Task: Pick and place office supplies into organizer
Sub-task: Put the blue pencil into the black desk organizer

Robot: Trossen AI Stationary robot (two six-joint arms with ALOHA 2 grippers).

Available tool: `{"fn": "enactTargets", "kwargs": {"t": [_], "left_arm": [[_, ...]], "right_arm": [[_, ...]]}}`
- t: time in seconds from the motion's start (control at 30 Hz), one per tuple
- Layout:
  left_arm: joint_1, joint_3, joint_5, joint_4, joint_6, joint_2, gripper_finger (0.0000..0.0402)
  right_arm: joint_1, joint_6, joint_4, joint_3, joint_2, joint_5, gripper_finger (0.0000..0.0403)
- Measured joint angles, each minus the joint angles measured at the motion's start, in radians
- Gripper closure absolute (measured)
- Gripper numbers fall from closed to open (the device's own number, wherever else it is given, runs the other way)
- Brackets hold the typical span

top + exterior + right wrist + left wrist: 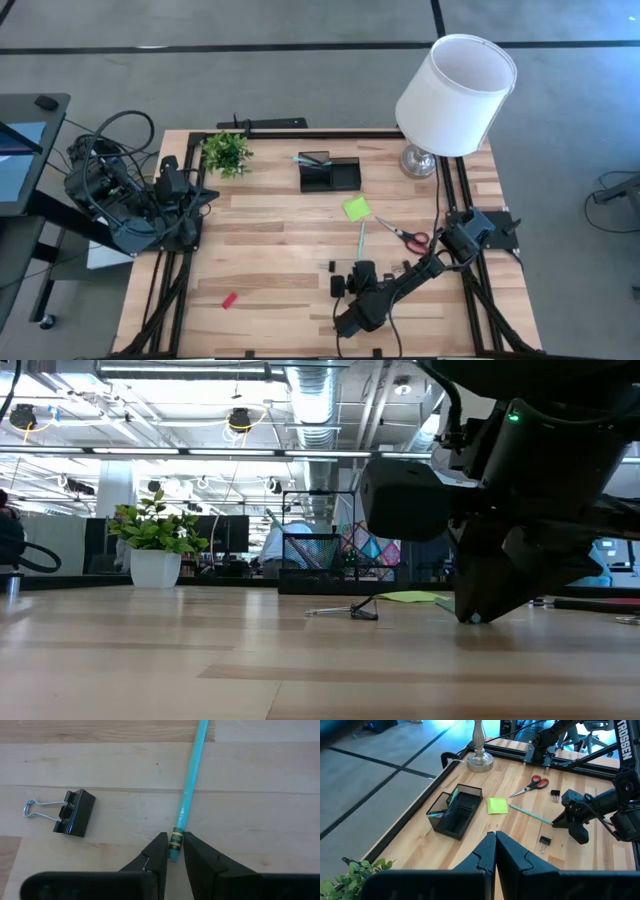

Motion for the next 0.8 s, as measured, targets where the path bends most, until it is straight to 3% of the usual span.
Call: {"fn": "enactTargets", "kwargs": {"t": [0.2,0.57,0.8], "left_arm": [[0.000,0.000,0.000,0.000,0.000,0.001,0.0401],[0.000,0.000,-0.002,0.000,-0.006,0.003,0.0401],[0.000,0.000,-0.011,0.002,-0.008,0.009,0.0401]], "right_arm": [[0.009,-0.026,0.022,-0.003,0.002,0.001,0.0345],[0.048,-0.029,-0.008,0.010,0.082,0.120,0.0345],[0.051,-0.029,-0.008,0.009,0.084,0.133,0.0345]]}}
